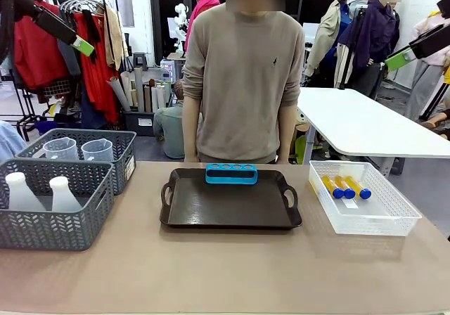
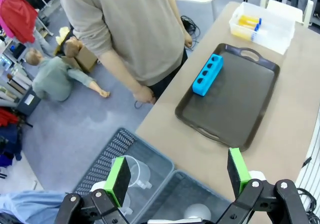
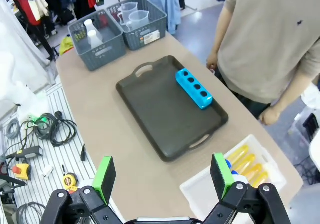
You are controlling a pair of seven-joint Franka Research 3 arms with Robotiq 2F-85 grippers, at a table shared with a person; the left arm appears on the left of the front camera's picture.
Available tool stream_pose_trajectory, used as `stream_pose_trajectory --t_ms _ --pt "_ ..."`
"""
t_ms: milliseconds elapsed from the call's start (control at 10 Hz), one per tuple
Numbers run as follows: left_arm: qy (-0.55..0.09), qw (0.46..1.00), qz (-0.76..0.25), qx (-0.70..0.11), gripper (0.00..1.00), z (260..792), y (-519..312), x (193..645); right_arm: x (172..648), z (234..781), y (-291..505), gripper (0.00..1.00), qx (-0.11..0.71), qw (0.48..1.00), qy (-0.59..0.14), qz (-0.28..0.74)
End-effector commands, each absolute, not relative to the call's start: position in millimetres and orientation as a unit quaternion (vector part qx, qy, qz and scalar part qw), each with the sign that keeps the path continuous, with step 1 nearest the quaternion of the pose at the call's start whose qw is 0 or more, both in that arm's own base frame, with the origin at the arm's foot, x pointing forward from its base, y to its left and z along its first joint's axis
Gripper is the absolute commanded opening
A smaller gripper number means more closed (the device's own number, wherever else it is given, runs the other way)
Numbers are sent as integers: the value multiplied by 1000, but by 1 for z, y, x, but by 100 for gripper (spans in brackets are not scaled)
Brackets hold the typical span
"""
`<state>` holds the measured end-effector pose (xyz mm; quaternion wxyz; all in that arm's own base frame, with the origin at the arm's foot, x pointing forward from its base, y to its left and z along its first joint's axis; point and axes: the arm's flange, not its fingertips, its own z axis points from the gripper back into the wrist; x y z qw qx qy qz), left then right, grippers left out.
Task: Prepare the laboratory tools.
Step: Pick up one Large Measuring Cup and place it on the Handle tray.
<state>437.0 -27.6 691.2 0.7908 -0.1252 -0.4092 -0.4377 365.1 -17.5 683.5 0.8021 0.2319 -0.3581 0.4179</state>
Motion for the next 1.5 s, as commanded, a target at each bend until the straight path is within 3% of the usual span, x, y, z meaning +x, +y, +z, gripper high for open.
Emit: stream_pose_trajectory --t_ms 0,1400 --pt "-397 801 -425 -139 100 687 -26 441 368 684 -15 100 240 792 -366 425" --pt "-400 798 -432 -129 100 684 -26 441 366 683 -17 100 234 802 -359 416"
